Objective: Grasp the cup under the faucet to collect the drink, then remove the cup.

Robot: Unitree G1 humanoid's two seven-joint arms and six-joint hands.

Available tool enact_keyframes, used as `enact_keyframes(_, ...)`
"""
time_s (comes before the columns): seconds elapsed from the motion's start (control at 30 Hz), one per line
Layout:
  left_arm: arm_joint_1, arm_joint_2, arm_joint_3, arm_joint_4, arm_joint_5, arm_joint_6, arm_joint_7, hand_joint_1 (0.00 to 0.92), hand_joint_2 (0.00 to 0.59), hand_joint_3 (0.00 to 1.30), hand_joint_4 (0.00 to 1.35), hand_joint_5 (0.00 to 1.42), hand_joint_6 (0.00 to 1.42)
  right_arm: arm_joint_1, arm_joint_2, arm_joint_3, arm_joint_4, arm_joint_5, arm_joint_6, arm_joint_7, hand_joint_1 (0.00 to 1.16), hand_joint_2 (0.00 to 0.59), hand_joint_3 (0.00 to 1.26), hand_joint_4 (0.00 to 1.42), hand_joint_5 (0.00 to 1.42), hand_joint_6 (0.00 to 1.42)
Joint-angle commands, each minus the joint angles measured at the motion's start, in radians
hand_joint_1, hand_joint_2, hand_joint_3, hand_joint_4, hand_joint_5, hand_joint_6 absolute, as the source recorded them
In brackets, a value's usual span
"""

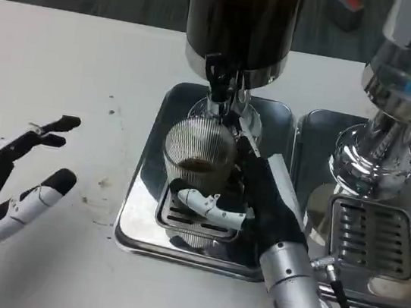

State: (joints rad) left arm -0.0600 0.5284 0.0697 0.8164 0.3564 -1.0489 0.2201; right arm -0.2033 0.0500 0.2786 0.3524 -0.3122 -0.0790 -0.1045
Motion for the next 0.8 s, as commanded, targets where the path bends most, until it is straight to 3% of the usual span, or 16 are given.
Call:
enact_keyframes(0.03, 0.009, 0.0, 0.0, -0.007, -0.007, 0.011, 0.003, 0.0, 0.159, 0.29, 0.24, 0.31, 0.16, 0.003, 0.01, 0.001, 0.023, 0.006, 0.0, -0.001, 0.95, 0.224, 0.14, 0.27, 0.21, 0.31)
enact_keyframes(0.4, 0.01, 0.006, -0.001, -0.007, -0.01, 0.006, -0.004, 0.0, 0.157, 0.29, 0.24, 0.31, 0.16, 0.007, 0.027, -0.014, 0.032, 0.016, -0.019, -0.053, 0.97, 0.237, 0.35, 0.39, 0.32, 0.42)
enact_keyframes(0.8, 0.001, 0.007, -0.009, 0.003, -0.018, 0.004, -0.023, 0.0, 0.155, 0.29, 0.24, 0.31, 0.16, 0.016, 0.036, -0.027, 0.029, 0.026, -0.073, -0.108, 1.04, 0.226, 0.48, 0.54, 0.5, 0.58)
